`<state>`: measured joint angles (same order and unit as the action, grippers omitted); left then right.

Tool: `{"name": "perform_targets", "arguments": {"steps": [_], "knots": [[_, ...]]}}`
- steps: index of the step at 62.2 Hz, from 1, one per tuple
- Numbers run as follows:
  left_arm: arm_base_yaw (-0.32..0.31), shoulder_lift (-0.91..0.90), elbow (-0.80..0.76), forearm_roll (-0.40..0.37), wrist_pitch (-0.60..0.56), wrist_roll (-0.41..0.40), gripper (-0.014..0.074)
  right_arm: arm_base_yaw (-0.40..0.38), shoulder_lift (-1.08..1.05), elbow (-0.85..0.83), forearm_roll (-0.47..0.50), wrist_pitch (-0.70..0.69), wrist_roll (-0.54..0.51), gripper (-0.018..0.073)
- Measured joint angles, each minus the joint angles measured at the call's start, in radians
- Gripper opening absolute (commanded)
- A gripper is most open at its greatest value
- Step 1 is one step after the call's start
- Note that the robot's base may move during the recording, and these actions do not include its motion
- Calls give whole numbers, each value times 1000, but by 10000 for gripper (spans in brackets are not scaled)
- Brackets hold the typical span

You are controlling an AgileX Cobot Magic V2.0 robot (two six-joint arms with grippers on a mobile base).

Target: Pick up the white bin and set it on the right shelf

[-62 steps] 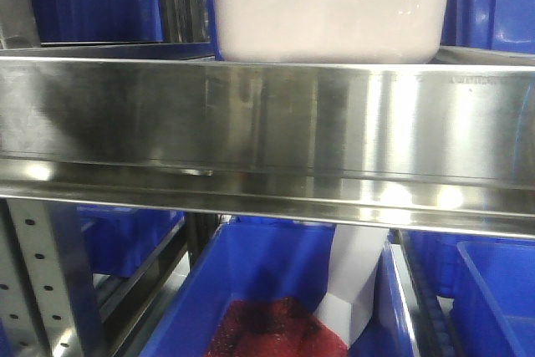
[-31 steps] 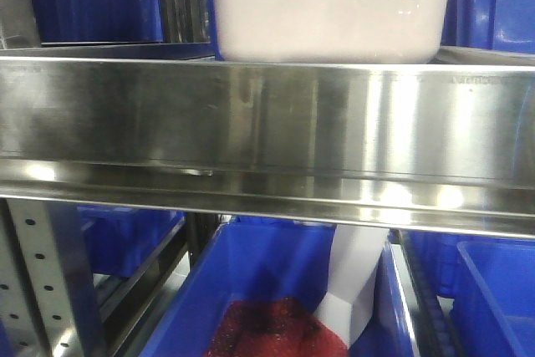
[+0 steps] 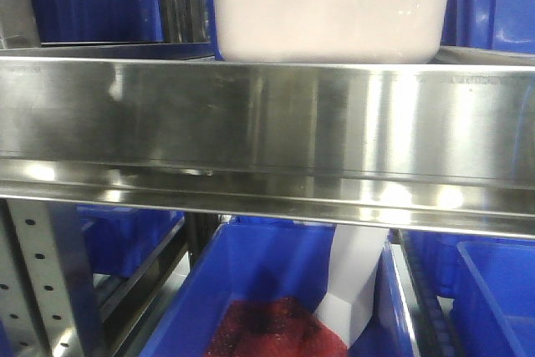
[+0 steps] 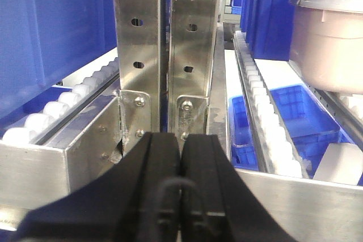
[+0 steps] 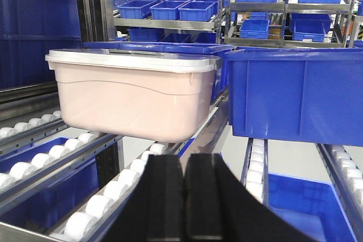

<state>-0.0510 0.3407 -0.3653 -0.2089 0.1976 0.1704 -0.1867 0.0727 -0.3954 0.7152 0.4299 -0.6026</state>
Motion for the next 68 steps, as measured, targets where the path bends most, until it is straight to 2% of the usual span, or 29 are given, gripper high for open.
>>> {"name": "perform_targets", "arguments": {"steps": [16, 33, 41, 48, 57, 68], "knots": [[0, 0, 19, 0, -2, 0, -119, 0, 0, 0, 0, 0, 0, 78], [-7, -77, 172, 47, -11, 0, -119, 0, 0, 0, 0, 0, 0, 78], [-46, -164, 270, 54, -13, 0, -119, 0, 0, 0, 0, 0, 0, 78], [-108, -266, 359, 62, -28, 0, -119, 0, 0, 0, 0, 0, 0, 78], [-161, -344, 393, 66, -55, -5, -119, 0, 0, 1, 0, 0, 0, 78], [-169, -352, 393, 68, -65, -56, -119, 0, 0, 1, 2, 0, 0, 78]]}}
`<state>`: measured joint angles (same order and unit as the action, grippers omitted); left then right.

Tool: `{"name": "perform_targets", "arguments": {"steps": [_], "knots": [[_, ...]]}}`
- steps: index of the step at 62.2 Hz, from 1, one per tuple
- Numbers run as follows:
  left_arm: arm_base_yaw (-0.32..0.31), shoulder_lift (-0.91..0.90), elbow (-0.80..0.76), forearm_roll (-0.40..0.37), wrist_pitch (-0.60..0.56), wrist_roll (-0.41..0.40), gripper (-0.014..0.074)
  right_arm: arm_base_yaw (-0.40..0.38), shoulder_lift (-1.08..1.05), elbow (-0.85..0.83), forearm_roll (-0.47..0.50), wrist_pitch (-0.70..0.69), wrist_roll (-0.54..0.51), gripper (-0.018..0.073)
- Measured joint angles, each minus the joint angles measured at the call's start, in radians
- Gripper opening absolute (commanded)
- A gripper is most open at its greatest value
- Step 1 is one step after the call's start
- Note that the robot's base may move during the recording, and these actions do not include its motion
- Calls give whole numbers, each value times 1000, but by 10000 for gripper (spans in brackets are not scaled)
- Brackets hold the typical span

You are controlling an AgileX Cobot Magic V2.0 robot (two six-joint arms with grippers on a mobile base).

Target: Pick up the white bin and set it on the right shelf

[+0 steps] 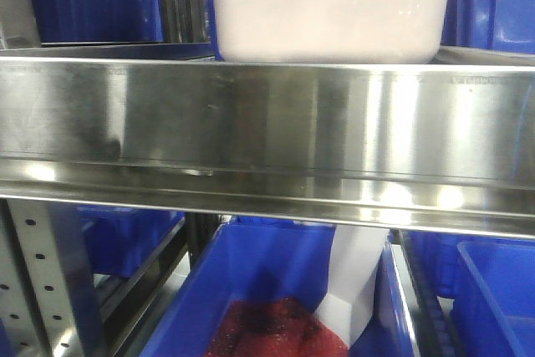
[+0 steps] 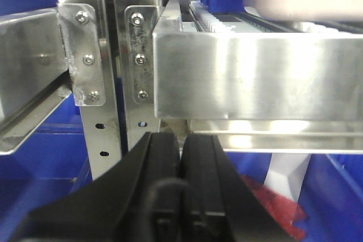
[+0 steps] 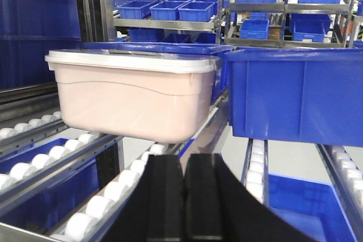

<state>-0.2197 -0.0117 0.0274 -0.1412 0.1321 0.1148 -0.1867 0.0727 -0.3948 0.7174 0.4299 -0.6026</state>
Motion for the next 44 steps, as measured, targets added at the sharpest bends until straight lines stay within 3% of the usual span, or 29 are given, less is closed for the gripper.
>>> {"name": "perform_targets", "arguments": {"steps": [44], "knots": [[0, 0, 2, 17, -21, -17, -119, 0, 0, 0, 0, 0, 0, 78]]}}
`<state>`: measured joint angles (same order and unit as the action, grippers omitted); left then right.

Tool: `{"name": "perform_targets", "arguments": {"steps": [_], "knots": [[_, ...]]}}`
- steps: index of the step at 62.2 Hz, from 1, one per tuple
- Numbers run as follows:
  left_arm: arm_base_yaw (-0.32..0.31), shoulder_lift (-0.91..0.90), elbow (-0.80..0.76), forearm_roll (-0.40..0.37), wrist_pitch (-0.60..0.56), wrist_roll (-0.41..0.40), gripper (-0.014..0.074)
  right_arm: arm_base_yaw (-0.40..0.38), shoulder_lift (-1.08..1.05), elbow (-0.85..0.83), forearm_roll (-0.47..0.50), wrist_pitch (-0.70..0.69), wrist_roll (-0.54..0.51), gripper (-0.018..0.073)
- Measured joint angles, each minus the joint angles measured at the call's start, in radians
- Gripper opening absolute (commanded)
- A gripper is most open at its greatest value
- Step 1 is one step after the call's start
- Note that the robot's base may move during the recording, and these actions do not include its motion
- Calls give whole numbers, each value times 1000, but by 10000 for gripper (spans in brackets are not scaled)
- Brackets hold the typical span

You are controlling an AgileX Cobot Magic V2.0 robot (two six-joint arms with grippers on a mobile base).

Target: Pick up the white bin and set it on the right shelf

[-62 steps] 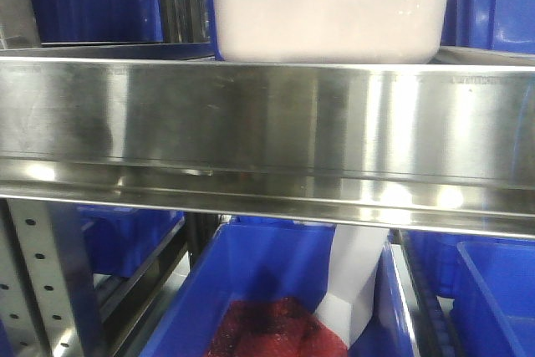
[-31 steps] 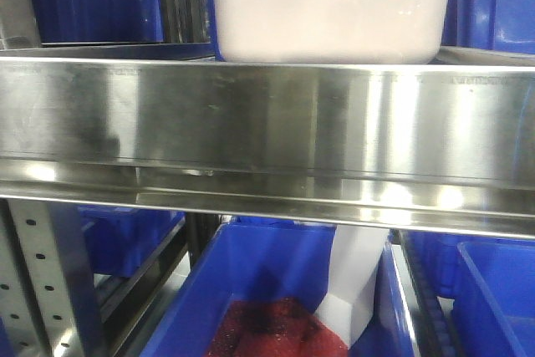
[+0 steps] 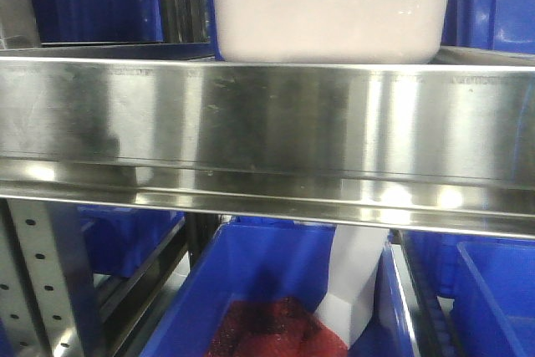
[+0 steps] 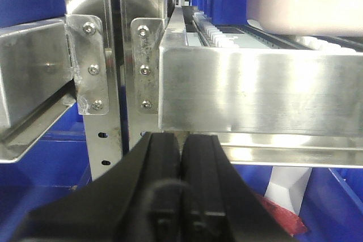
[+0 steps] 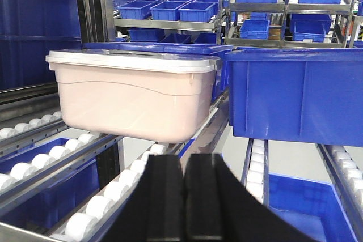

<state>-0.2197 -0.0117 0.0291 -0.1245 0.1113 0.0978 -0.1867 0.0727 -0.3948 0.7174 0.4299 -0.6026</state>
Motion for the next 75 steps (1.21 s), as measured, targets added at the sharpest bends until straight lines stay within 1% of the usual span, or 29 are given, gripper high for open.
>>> {"name": "perform_targets", "arguments": {"steps": [66, 72, 75], "knots": [[0, 0, 0, 0, 0, 0, -119, 0, 0, 4, 0, -4, 0, 78], [0, 0, 0, 0, 0, 0, -119, 0, 0, 18, -11, -27, 0, 78], [0, 0, 0, 0, 0, 0, -119, 0, 0, 30, -34, -48, 0, 78]]}}
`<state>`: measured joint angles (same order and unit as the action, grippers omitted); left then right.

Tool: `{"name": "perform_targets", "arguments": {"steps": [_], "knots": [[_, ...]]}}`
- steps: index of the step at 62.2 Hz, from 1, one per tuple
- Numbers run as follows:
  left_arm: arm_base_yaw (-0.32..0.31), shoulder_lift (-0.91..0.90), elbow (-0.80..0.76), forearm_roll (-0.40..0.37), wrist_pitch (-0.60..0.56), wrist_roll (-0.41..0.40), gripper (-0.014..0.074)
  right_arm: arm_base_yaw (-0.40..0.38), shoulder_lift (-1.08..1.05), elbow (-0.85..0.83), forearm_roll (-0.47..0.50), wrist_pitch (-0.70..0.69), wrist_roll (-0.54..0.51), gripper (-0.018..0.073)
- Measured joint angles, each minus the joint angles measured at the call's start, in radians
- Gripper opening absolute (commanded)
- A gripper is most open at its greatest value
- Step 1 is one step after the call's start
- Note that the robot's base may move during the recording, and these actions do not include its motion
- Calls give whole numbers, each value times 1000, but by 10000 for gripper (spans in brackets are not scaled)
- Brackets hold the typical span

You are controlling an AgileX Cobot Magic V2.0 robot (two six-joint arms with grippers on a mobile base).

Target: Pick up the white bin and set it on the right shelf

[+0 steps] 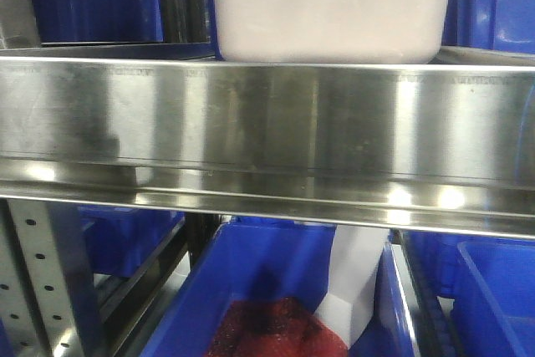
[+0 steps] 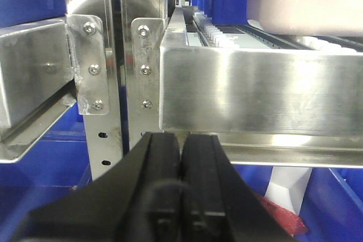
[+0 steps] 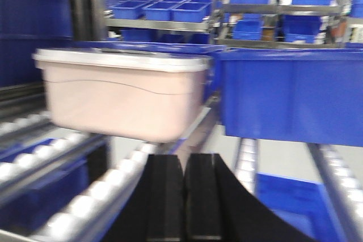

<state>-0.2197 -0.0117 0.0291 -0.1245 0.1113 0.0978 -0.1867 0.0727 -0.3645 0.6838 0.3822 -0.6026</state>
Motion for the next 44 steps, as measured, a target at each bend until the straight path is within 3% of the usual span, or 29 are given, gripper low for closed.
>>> {"name": "perform_targets", "arguments": {"steps": [8, 20, 26, 33, 44], "knots": [[0, 0, 0, 0, 0, 0, -119, 0, 0, 52, -109, -57, 77, 78], [0, 0, 0, 0, 0, 0, -119, 12, -2, 139, -415, -121, 426, 78], [0, 0, 0, 0, 0, 0, -119, 46, -14, 199, -561, -184, 546, 78], [0, 0, 0, 0, 0, 0, -119, 77, -57, 269, -622, -271, 595, 78], [0, 0, 0, 0, -1, 0, -119, 82, -83, 350, -640, -326, 610, 78]]}}
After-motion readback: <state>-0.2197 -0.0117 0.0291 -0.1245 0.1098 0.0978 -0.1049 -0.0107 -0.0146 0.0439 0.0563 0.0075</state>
